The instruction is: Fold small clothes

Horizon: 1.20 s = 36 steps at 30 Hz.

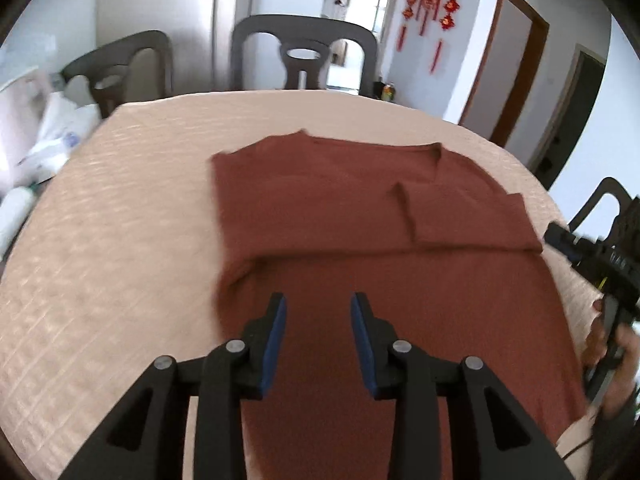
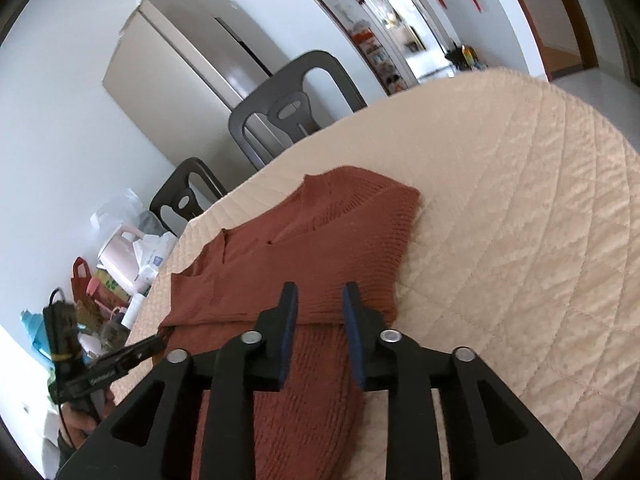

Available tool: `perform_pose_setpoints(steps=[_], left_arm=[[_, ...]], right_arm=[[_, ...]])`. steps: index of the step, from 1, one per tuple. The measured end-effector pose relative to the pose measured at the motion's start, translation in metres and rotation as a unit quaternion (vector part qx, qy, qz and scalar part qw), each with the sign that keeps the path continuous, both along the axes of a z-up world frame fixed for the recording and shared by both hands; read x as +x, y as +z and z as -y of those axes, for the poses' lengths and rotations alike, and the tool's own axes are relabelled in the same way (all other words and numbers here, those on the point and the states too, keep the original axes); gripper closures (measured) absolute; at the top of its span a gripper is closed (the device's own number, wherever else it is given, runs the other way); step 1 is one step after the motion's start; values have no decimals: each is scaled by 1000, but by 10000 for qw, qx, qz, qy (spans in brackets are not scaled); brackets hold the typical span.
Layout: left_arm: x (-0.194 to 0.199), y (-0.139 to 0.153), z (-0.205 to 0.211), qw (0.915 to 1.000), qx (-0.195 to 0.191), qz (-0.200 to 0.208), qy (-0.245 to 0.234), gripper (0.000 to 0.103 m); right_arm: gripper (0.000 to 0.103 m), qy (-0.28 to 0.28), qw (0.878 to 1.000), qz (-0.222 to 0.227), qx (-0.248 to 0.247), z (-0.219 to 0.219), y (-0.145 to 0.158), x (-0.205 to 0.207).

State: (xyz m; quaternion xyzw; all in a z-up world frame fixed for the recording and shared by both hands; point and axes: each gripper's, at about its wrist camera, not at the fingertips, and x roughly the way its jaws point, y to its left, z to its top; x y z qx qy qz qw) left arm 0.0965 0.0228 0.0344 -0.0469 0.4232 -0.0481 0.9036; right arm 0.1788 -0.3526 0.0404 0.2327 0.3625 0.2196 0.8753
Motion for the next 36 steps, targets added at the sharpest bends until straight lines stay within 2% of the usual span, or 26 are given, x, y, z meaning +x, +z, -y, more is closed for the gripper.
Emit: perform_pose_setpoints(steps=[1, 4, 10, 16, 20, 24, 26, 33, 36], left_arm=[[-5, -2, -4, 10000, 37, -16, 59, 67], [-21, -9, -13, 9998, -4, -101, 184, 67], [-50, -11, -13, 9998, -176, -54, 62, 67], [-72, -18, -17, 9999, -86, -118, 21, 63], [-78, -18, -26, 9996, -233, -139, 29, 63], [-88, -17, -37, 9992, -359, -126, 129, 62], [-91, -19, -40, 9982, -553, -170, 127, 60], [-103, -22, -31, 9960, -887, -107, -34, 52], [-110, -21, -30, 9940, -1083, -83, -92, 51]], right_arm=[[66, -56, 10000, 29, -20, 1, 1, -2], [65, -347, 9983, -124, -449, -3, 10, -11], [65, 94, 9915, -35, -1297, -30, 30, -62], [65, 198, 9851, -225, -1693, -40, 19, -98], [65, 114, 9788, -627, -1946, -37, 0, -101], [65, -32, 9821, -719, -1741, -22, 1, -112], [65, -26, 9839, -777, -1608, -18, 1, -116], [62, 93, 9913, -913, -944, -13, -3, -133], [61, 134, 9925, -883, -841, -16, -4, -141]])
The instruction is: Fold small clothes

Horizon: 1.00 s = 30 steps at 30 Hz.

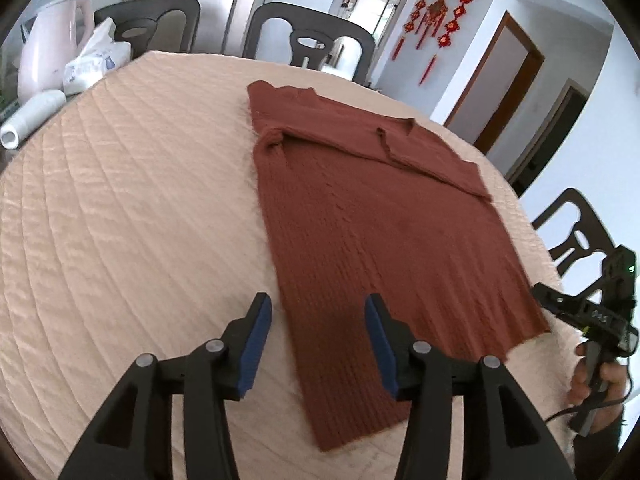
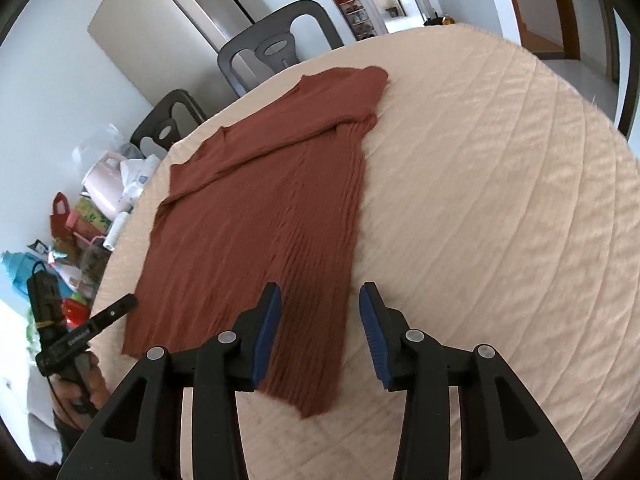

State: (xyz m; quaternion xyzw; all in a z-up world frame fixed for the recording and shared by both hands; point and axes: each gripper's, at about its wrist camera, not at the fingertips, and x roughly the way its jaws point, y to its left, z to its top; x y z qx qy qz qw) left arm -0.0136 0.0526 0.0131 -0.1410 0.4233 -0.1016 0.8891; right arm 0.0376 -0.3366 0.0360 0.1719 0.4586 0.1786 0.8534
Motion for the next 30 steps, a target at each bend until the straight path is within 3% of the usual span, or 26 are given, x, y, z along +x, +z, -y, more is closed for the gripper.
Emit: perform_pose_setpoints(steps=[11, 13, 15, 17, 19, 22, 25, 30], left_arm=[[9, -1, 8, 9995, -311, 25, -68, 51], [8, 0, 10, 9996, -273, 3, -82, 62], [4, -1, 9, 9995, -307, -19, -104, 68], [-3, -3, 7, 9988, -457, -70, -146, 73], [-7, -5, 7, 9984, -531, -100, -141, 79], [-4, -6, 8, 9982, -566, -137, -136, 90], [2, -5, 7, 9959, -860, -196, -175, 92], [-11, 17, -2, 9936, -1095, 227, -132, 93]], right_arm=[[60, 172, 9975, -99, 674, -5, -5, 8], [60, 157, 9975, -121, 671, -6, -5, 8], [66, 224, 9973, -156, 685, -6, -5, 7], [83, 288, 9966, -278, 727, -5, -8, 3], [92, 326, 9961, -331, 751, -4, -12, -2], [95, 309, 9959, -324, 781, -3, -14, -3], [95, 283, 9948, -316, 922, -2, -11, -1], [96, 241, 9935, 36, 1114, 8, 11, -12]])
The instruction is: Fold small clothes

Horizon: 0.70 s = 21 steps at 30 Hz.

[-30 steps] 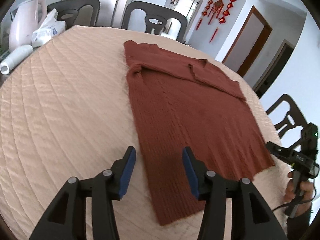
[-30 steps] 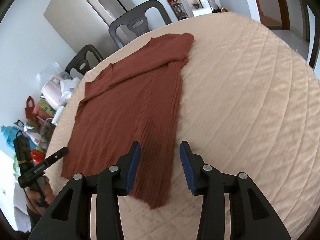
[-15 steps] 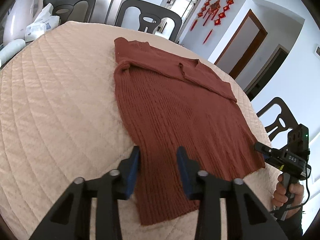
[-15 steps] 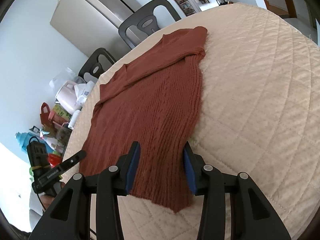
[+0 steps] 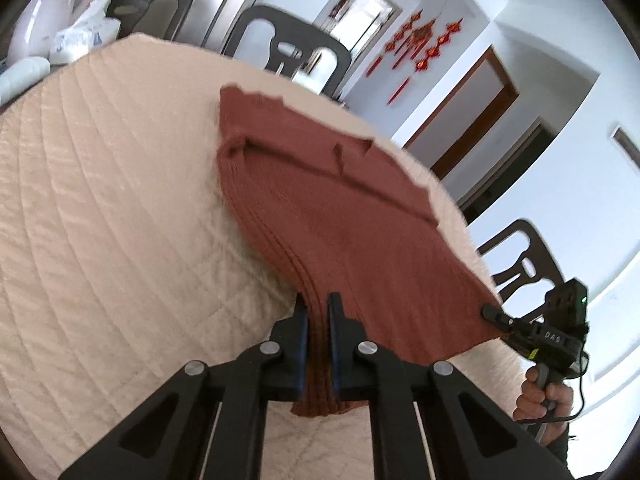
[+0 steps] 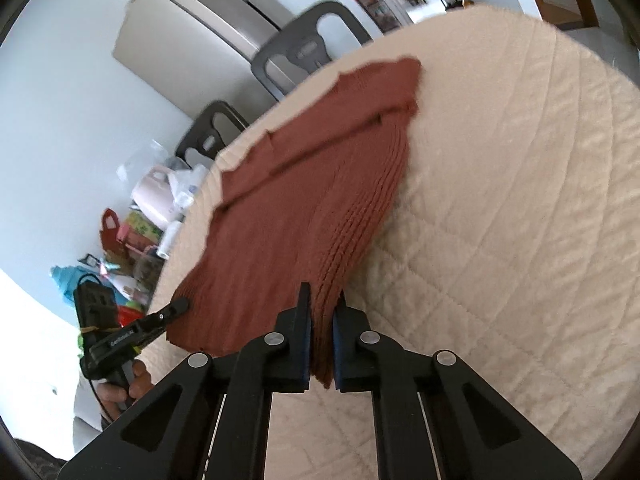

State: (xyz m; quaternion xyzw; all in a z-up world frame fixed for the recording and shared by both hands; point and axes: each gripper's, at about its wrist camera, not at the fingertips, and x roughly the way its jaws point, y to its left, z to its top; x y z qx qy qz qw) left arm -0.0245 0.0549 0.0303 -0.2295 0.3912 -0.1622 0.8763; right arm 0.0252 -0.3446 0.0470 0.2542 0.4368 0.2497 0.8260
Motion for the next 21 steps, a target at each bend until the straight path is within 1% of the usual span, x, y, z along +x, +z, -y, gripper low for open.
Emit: perform_pose_setpoints(steps=[2, 6, 10, 12, 15, 17, 20, 21], left_arm=[[-7, 7, -5, 9999, -128, 103, -15, 93], [-26, 19, -12, 9985, -512, 111, -128, 94], [-46, 38, -13, 9974, -634, 278, -212, 94], [-46, 46, -14, 9967, -686, 365, -230, 93], [-28, 55, -15, 9969, -613, 458, -188, 93], [-6, 60, -18, 9968, -641, 461, -147, 93], [34, 66, -22, 9971, -636, 424, -22, 93], [49, 68, -23, 9975, -559, 428, 65, 93]], right_arm=[[96, -19, 10000, 39, 67, 5, 6, -7], [96, 19, 9997, 119, 227, 9, 21, -29], [96, 53, 9988, 296, 374, 13, 43, -56], [96, 49, 9984, 360, 428, 15, 50, -59], [96, 18, 9977, 471, 483, 15, 61, -48], [96, -71, 9976, 473, 500, 15, 67, -29], [96, -172, 9978, 450, 466, 11, 74, 13], [96, -169, 9978, 449, 467, 9, 76, 28]])
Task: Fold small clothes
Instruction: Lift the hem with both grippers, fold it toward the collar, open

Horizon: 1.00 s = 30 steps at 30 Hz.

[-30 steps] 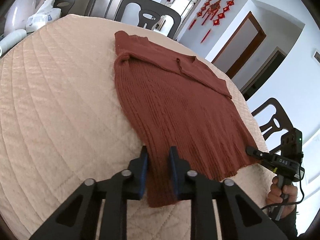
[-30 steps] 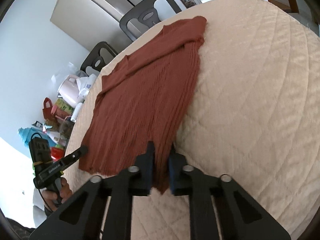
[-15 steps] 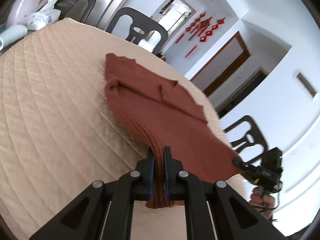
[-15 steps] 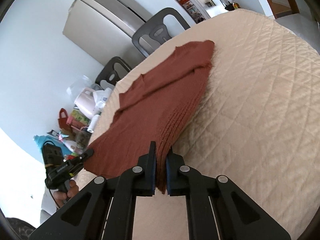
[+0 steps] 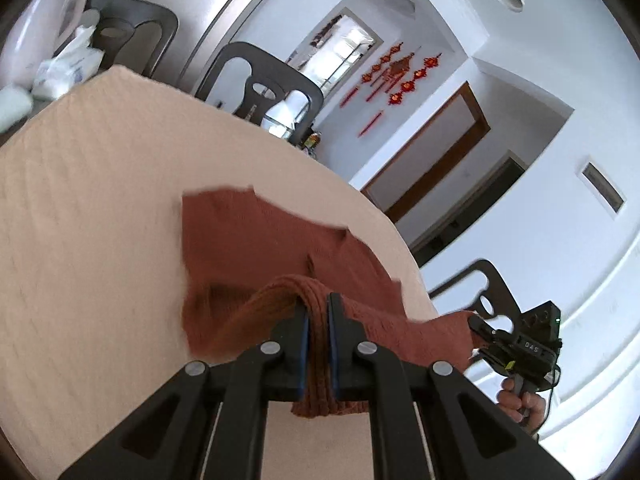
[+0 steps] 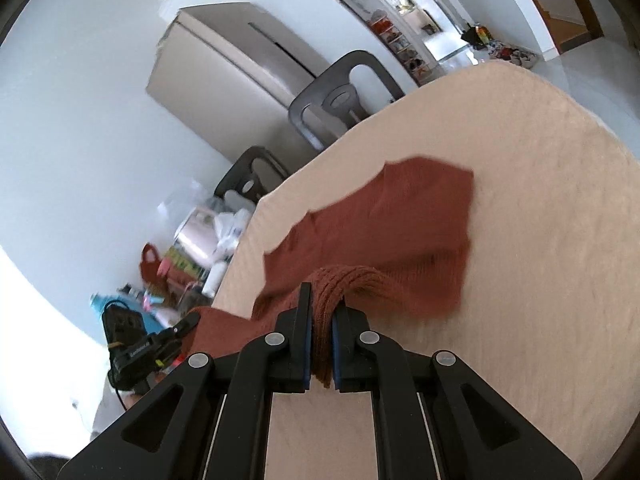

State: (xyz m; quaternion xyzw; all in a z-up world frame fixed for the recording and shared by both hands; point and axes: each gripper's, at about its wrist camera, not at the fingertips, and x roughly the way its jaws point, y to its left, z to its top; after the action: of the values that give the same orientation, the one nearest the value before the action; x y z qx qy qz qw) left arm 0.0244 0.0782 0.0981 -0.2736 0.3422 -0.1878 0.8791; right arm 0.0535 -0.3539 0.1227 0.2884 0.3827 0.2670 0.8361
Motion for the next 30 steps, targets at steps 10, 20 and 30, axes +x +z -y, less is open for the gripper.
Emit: perform_pose_setpoints(steps=[10, 20, 30], left_arm=[[140, -67, -8, 9896, 13, -1333, 542, 93], [141, -46, -37, 9919, 123, -747, 1018, 58], [149, -74, 11, 9841, 1417, -917, 562, 55]], right_arm=[[90, -379, 9927, -1134, 143, -10, -61, 149], [57, -791, 9938, -526, 571, 15, -61, 159], [65, -48, 9795, -473, -1958, -44, -76, 164]])
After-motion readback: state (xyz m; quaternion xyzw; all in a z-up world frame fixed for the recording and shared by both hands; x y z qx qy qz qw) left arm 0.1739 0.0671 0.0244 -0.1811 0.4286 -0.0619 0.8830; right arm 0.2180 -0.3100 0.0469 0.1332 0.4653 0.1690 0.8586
